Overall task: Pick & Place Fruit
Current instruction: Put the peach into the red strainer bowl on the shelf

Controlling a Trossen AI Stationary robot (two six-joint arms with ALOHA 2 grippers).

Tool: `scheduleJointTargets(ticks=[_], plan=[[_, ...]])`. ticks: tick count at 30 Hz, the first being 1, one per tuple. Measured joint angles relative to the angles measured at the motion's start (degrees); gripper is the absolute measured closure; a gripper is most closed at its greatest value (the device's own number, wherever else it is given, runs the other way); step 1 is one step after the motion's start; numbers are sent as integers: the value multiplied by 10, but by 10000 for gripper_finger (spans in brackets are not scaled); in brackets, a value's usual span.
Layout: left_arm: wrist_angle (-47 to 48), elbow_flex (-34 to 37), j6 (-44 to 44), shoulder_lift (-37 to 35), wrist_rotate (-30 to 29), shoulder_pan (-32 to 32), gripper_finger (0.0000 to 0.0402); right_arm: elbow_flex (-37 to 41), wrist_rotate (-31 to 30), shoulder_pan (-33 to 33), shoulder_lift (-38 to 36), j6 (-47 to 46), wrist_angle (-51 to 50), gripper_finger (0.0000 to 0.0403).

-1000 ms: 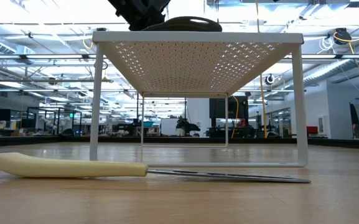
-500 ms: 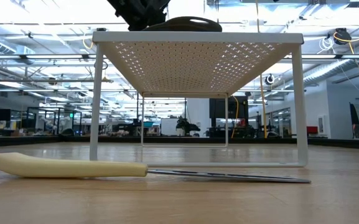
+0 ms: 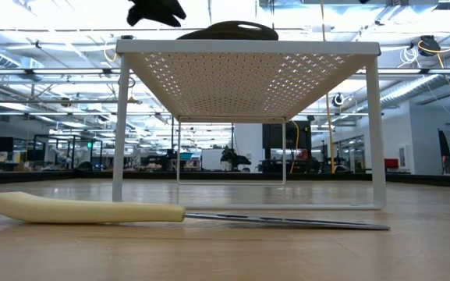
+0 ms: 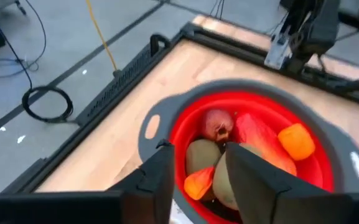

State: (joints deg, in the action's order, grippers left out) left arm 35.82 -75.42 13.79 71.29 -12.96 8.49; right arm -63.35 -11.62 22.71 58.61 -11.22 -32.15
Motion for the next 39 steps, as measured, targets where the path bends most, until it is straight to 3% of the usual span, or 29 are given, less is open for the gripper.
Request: scheduleJointTargets(ticks=[8,13,19,23,31,39], plan=[[20,2,1,-31,1,0,342,0,0,70,0,-48,-53,402],[4,12,2,-34,34,0,391,0,11,123,0,-88,-74,402],[3,28,16,-34,41,-1,389,0,62,176,11,-100,-90,403],[4,37,20,-35,41,-4,396,0,118,200,32,-59,-143,403],[-24,37,-11,-36,42,-13,386,0,302,207,87,15,-257,403],[-35,37,-29,-36,50,-30,400,0,329,212,114,233,-347,403]])
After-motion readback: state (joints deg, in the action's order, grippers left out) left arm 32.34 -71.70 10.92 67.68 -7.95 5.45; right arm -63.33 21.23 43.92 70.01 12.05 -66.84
